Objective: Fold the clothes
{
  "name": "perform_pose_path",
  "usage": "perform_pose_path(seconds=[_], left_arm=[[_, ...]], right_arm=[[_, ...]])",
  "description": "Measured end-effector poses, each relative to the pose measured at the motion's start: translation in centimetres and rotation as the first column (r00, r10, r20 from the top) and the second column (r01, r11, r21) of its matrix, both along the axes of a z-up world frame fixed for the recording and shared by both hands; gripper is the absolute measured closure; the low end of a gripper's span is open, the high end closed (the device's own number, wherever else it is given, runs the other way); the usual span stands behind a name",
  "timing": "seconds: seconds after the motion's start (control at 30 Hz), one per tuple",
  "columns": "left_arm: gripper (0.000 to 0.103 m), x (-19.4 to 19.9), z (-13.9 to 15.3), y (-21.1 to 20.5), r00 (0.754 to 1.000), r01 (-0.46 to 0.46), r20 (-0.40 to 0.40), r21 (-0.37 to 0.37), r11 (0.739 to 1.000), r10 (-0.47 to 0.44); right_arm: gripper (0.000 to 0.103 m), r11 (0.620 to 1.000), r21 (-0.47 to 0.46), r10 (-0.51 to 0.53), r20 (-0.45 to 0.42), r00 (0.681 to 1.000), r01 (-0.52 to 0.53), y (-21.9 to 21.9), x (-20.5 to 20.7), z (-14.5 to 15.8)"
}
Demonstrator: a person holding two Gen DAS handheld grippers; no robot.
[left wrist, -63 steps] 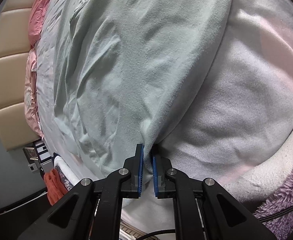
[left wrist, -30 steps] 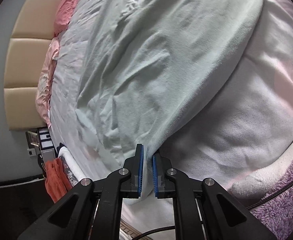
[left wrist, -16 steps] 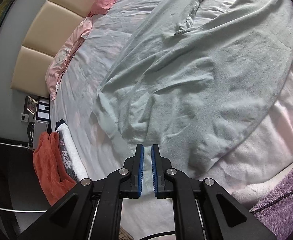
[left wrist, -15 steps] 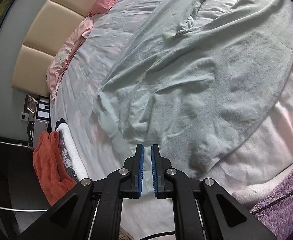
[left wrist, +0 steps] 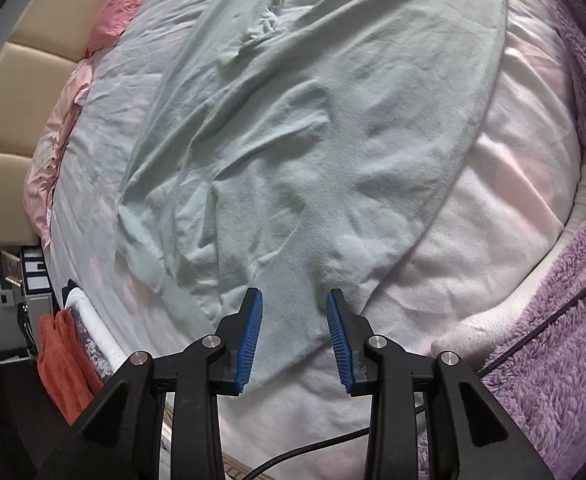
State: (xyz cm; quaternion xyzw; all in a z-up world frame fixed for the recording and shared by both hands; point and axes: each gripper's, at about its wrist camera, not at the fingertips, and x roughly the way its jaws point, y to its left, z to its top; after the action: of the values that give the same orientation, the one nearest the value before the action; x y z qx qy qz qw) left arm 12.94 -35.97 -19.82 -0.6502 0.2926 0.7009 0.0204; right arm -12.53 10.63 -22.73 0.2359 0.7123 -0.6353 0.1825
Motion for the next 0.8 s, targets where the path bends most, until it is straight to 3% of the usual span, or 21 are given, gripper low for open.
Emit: perform_pose_path(seconds=[0.1, 0.23, 0.37, 0.47, 0.53, 0.67, 0.77, 0.8], left_arm=[[0.059, -0.4, -1.4, 0.4, 0.994, 0.037, 0.1, 0.026, 0.999, -0.039], [0.051, -0.7, -3.3, 1.7, 0.981, 0.102, 0.166, 0.016, 0.995, -0.104], [0.049, -0.5, -4.5, 3.1, 0.971, 0.137, 0.194, 0.032, 0.99, -0.14], [0.049, -0.2, -5.4, 3.7, 0.972, 0.15, 0.181, -0.003, 0.989, -0.147], [0.052, -0.2, -5.6, 3.8, 0.978, 0.134, 0.164, -0.004, 0.991, -0.132], [0.072, -0.2, -5.2, 3.5, 0.99, 0.086, 0.11, -0.01, 0.996, -0.085], [0.075, -0.2, -5.0, 3.2, 0.996, 0.052, 0.078, -0.032, 0.998, -0.05], [0.084, -0.2, -5.0, 3.2, 0.996, 0.048, 0.073, -0.04, 0.998, -0.045]], right_arm=[[0.064, 1.0, -0.02, -0.014, -0.025, 1.0, 0.014, -0.3, -0.5, 0.3], [0.064, 0.997, -0.064, -0.043, -0.031, 0.999, 0.041, -0.1, -0.8, 1.0], [0.064, 0.996, -0.077, -0.04, -0.048, 0.998, 0.036, 1.0, -0.5, 1.6], [0.064, 0.999, -0.03, 0.026, -0.111, 0.993, -0.03, 2.1, 0.5, 1.3], [0.064, 0.996, 0.021, 0.091, -0.143, 0.986, -0.089, 2.7, 1.2, 0.6], [0.064, 0.979, 0.093, 0.194, -0.158, 0.968, -0.18, 2.8, 2.0, -0.9], [0.064, 0.968, 0.14, 0.233, -0.181, 0.956, -0.209, 2.4, 1.8, -2.4], [0.065, 0.963, 0.159, 0.246, -0.191, 0.95, -0.217, 2.3, 1.6, -2.9]])
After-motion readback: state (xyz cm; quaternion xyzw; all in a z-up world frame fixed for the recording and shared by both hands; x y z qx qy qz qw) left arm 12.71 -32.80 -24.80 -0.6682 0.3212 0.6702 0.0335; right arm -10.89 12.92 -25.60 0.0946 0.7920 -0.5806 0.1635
